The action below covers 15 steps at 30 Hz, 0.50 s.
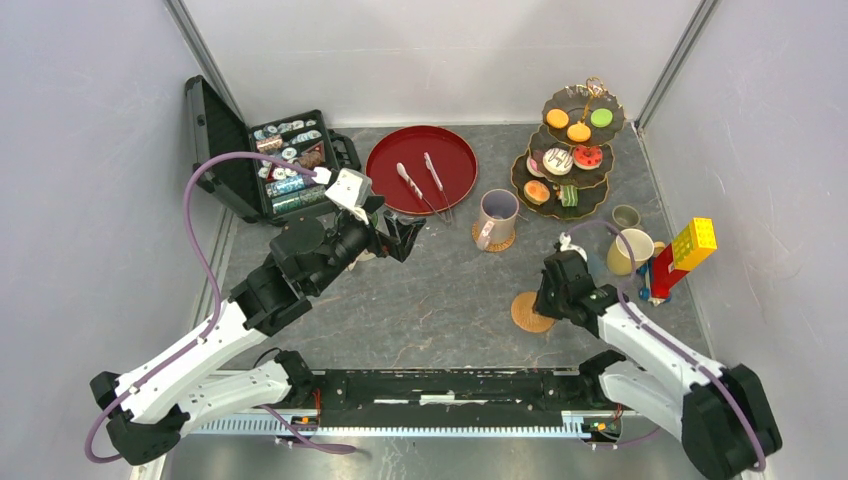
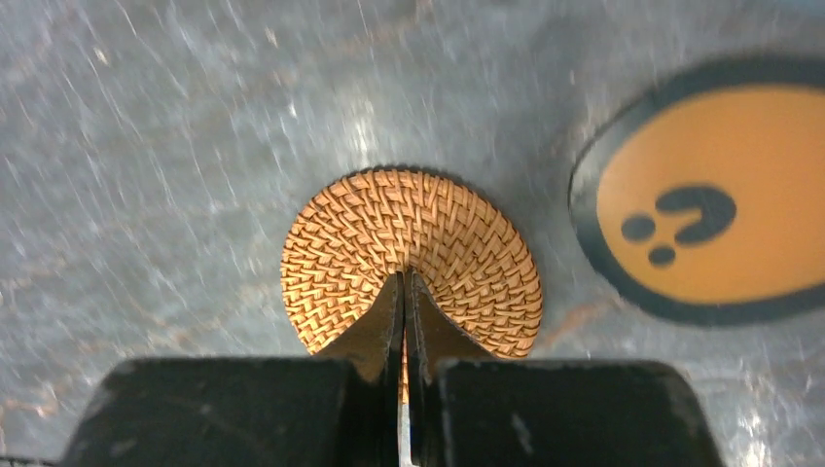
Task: Serve the afternoon tea
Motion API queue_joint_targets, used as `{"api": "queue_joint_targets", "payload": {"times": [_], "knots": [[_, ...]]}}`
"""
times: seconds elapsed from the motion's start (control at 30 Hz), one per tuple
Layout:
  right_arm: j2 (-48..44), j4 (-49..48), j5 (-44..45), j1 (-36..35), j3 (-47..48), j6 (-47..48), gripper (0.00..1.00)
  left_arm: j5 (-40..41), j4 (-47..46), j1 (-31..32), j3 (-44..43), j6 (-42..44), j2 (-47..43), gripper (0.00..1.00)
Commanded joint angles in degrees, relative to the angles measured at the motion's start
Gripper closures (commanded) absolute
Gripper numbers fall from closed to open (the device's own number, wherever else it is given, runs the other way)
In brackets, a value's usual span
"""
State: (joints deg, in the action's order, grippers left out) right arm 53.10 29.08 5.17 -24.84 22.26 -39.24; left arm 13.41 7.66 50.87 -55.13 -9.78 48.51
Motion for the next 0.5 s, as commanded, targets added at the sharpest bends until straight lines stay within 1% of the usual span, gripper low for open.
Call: {"api": "queue_joint_targets", "payload": {"times": [0.0, 0.07, 0.13, 0.23, 0.37, 0.47], "knots": [[8.4, -9.5, 10.9, 0.1, -0.4, -1.0, 1.0, 1.3, -0.2, 0.1, -1.1, -0.9, 0.2, 0.0], [11.6, -11.1, 17.4, 0.2, 1.9, -0.4, 1.0, 1.4, -0.3, 0.1, -1.1, -0.8, 0.3, 0.0], [15.1, -14.0, 20.3, 0.8, 4.0, 0.3, 1.0, 1.4, -0.2, 0.1, -1.0, -0.9, 0.6, 0.0], [21.0, -18.6, 19.2, 2.7, 8.2, 3.1, 1.0, 1.0, -0.3, 0.1, -1.1, -1.1, 0.8, 0.0], [27.9, -19.9, 18.7, 3.6, 14.5, 4.9, 1.0, 1.2, -0.3, 0.1, -1.0, -1.0, 0.9, 0.0], [30.8, -21.5, 19.0, 4.3, 16.3, 5.4, 1.0, 1.6, -0.2, 0.1, -1.0, -0.8, 0.9, 0.0]]}}
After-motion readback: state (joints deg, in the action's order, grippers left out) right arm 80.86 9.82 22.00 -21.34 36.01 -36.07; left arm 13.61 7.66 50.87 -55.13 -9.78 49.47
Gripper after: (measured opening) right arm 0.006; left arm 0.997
